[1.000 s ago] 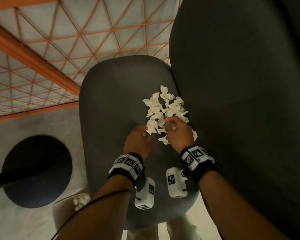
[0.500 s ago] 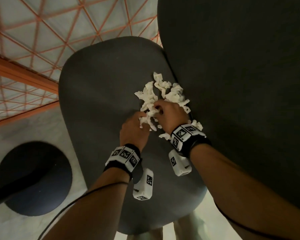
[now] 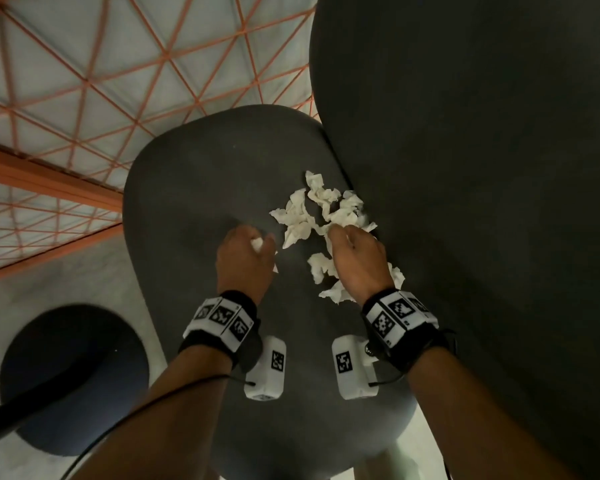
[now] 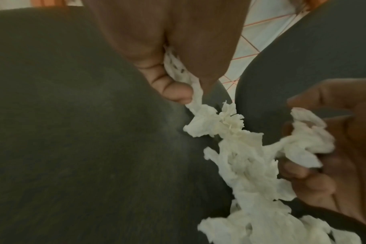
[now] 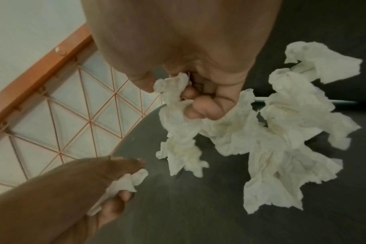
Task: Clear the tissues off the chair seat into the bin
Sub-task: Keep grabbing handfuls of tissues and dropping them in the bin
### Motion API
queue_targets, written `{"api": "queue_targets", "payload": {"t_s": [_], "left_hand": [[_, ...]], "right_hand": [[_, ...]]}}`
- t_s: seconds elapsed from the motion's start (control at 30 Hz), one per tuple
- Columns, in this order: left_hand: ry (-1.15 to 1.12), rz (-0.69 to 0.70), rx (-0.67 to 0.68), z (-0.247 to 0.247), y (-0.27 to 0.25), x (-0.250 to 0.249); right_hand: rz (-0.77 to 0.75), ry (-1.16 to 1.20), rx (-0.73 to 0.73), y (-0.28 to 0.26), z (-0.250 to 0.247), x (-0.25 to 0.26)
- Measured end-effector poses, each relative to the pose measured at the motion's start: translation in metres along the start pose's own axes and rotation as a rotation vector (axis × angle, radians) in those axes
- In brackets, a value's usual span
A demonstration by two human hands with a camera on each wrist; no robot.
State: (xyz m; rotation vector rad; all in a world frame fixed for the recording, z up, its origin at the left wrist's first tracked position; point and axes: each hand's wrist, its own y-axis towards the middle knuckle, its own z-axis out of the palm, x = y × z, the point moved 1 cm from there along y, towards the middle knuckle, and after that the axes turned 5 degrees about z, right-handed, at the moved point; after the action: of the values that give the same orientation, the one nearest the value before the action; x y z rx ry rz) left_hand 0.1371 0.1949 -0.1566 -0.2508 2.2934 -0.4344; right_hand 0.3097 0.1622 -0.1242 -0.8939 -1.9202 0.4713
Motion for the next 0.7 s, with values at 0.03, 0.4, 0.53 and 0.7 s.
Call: {"api": "queue_targets", "payload": {"t_s": [0.03, 0.4, 0.53, 0.7], "left_hand": [[0.024, 0.032, 0.015, -0.001, 0.006, -0.006], [0.474, 0.316, 0.338, 0.006, 0.059, -0.030], [0.396, 0.274, 0.257, -0.001, 0.060, -0.023], [0.285, 0.241, 0.073, -0.021, 0.048, -0.007]], "right_hand": [[-0.005, -0.003, 0.001, 0.000, 0.000, 0.000], [-0.189, -0.240, 0.137, 0.022, 0.037, 0.007], [-0.184, -0.465, 0.152, 0.027, 0.047, 0.008], [-0.162, -0.500, 0.100, 0.029, 0.054, 0.017]]}}
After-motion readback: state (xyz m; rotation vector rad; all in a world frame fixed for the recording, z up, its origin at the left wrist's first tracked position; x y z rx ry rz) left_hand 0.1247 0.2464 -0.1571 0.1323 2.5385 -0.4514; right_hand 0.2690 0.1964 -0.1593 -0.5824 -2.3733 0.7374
